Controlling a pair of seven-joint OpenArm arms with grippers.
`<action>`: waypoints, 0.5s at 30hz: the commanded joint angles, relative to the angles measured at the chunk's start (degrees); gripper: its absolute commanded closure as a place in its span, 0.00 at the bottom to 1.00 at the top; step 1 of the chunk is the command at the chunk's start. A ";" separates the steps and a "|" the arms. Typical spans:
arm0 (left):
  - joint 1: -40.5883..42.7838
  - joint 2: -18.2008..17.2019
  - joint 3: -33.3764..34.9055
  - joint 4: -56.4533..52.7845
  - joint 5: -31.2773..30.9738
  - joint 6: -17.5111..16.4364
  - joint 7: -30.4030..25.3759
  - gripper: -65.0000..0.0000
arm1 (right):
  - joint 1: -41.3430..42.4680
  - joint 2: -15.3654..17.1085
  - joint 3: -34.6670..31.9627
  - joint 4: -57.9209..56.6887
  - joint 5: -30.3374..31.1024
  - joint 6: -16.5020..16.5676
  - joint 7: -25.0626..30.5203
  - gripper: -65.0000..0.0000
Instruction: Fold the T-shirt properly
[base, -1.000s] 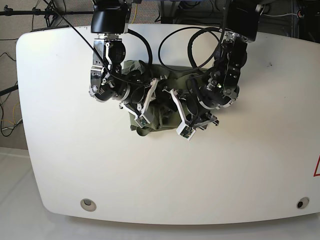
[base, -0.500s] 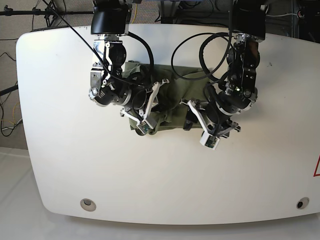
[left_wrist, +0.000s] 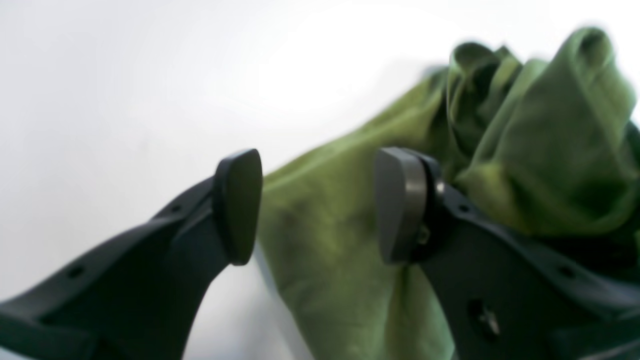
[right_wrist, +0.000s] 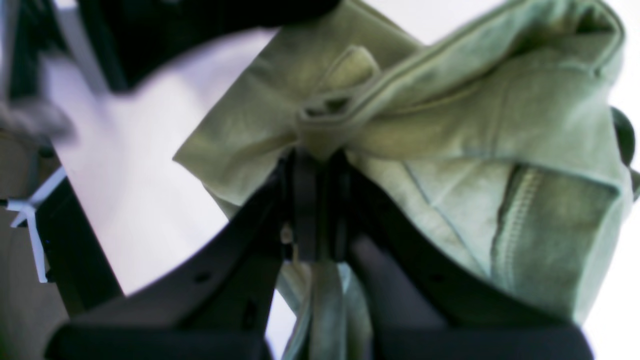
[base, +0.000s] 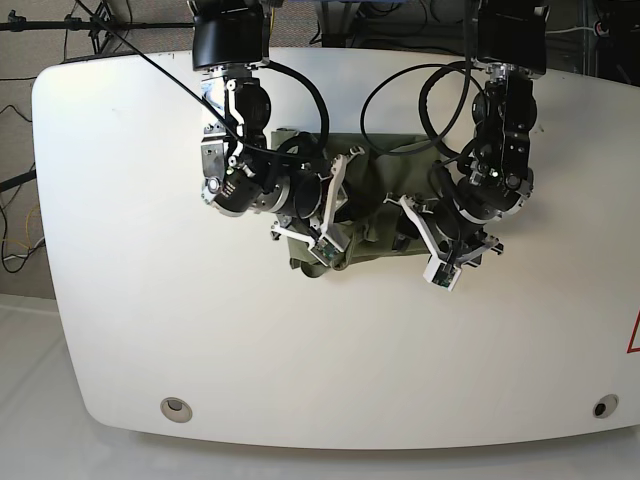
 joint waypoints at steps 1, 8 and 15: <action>-0.22 -0.25 -0.17 1.01 -0.60 -0.09 -1.21 0.48 | 1.69 -0.67 -0.16 0.85 1.38 0.36 1.38 1.00; 1.10 -0.86 -0.17 1.01 -0.69 -0.09 -1.30 0.48 | 1.86 -0.67 -0.25 0.77 1.47 0.36 1.30 1.00; 2.24 -1.13 -0.17 1.01 -0.60 -0.09 -4.47 0.48 | 1.86 -0.76 -0.25 0.77 1.56 0.36 1.03 0.98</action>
